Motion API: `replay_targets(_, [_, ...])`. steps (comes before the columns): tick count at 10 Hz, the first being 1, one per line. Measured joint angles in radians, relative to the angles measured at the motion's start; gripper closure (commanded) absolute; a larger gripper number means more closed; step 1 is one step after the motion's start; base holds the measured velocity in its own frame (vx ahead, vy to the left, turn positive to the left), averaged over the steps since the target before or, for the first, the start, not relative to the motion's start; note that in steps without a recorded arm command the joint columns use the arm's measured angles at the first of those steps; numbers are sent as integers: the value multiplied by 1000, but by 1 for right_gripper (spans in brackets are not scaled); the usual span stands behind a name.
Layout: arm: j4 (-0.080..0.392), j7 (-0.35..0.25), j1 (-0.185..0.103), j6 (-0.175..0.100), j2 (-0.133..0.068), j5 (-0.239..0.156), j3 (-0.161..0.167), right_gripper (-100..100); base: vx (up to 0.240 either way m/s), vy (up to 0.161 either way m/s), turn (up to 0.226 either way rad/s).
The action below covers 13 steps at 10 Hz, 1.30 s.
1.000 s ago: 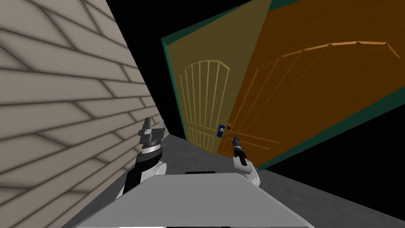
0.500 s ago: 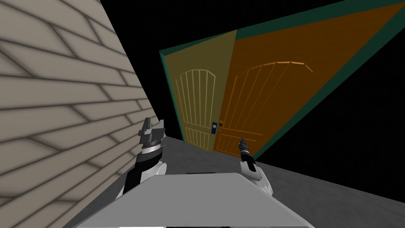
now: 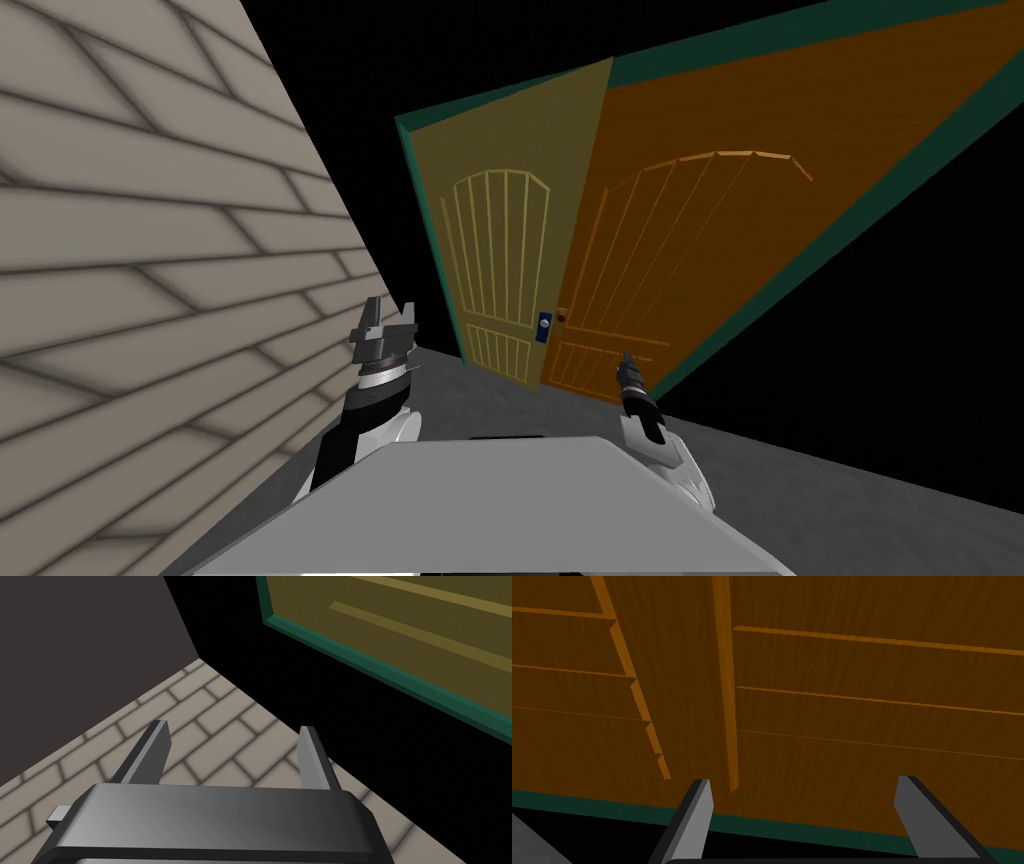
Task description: Pull the door open
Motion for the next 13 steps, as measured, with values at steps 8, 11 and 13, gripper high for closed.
replay_targets(8, [-22, -8, -64, -1, 52, 6, 86, -100, 185, -18, 135])
replay_targets(11, [-40, -13, -75, 8, 67, 8, 113, 100, 16, 9, 1])
replay_targets(13, [-39, -13, -76, 7, 68, 8, 115, 100, -21, -9, 20])
